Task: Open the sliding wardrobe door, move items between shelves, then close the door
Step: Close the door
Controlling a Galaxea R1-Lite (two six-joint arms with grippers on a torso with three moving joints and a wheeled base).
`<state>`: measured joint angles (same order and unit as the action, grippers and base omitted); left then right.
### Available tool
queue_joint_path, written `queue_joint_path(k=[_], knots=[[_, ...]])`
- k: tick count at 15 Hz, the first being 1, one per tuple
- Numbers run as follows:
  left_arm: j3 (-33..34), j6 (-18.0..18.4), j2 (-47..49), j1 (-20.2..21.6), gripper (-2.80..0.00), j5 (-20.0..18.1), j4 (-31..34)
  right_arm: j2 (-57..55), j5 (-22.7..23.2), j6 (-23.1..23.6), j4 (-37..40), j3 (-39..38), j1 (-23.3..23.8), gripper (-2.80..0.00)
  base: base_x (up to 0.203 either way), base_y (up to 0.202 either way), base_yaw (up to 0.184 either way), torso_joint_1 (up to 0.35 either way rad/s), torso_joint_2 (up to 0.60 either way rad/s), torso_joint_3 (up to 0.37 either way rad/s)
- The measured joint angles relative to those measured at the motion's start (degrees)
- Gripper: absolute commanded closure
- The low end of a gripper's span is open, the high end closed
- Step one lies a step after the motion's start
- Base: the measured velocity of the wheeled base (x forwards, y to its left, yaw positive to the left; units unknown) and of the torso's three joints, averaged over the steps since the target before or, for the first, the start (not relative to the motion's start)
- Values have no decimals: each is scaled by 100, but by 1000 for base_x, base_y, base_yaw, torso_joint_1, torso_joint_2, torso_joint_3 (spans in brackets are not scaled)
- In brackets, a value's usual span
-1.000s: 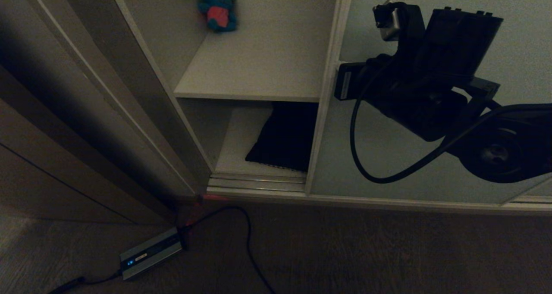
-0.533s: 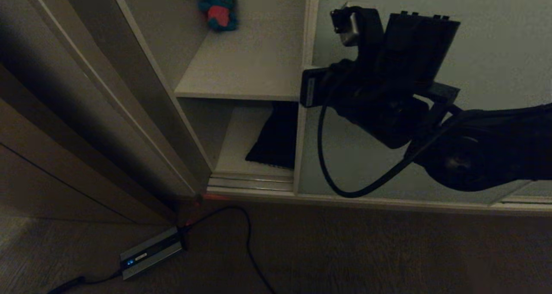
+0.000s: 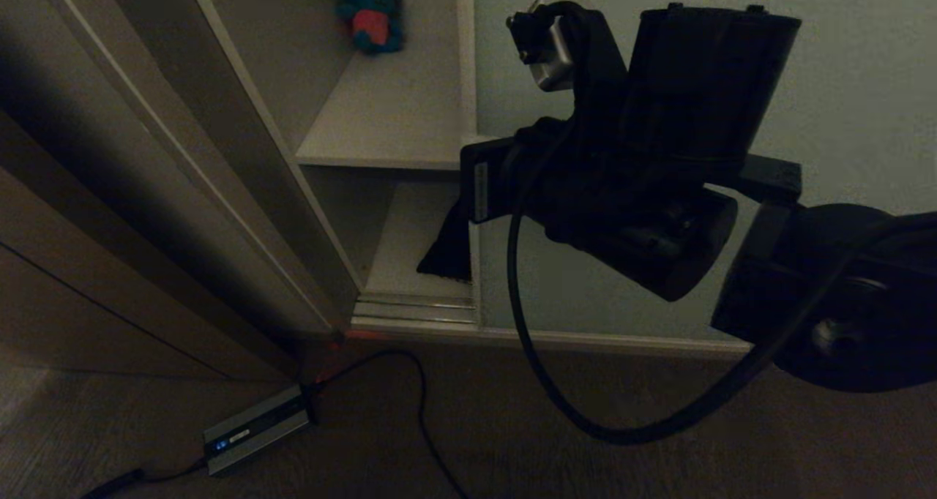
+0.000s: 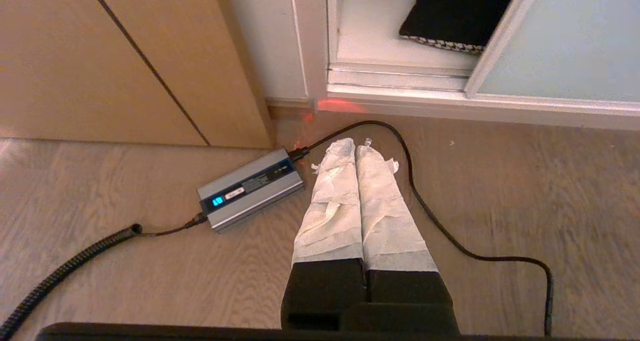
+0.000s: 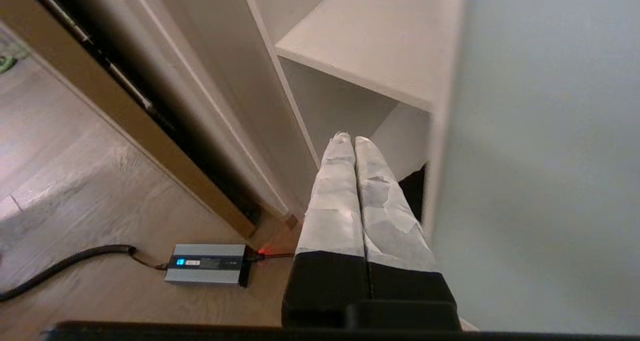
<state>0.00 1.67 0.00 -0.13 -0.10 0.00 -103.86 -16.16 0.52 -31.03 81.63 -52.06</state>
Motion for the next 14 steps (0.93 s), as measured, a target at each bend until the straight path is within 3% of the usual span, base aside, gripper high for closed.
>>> queue_joint_path(k=[4,7,10,14], knots=[[0,-2,0,2,0,0,0,765,-643,27,30,-628,253,0,0,0,0,0,0,0],[0,0,0,0,0,0,0,1672,-873,93,364,-1238,1108,0,0,0,0,0,0,0],[0,0,0,-2,0,0,2,2639,-425,85,1049,-1974,2505,0,0,0,0,0,0,0],[0,0,0,0,0,-1,0,3749,434,-13,1696,-2942,5161,0,0,0,0,0,0,0]])
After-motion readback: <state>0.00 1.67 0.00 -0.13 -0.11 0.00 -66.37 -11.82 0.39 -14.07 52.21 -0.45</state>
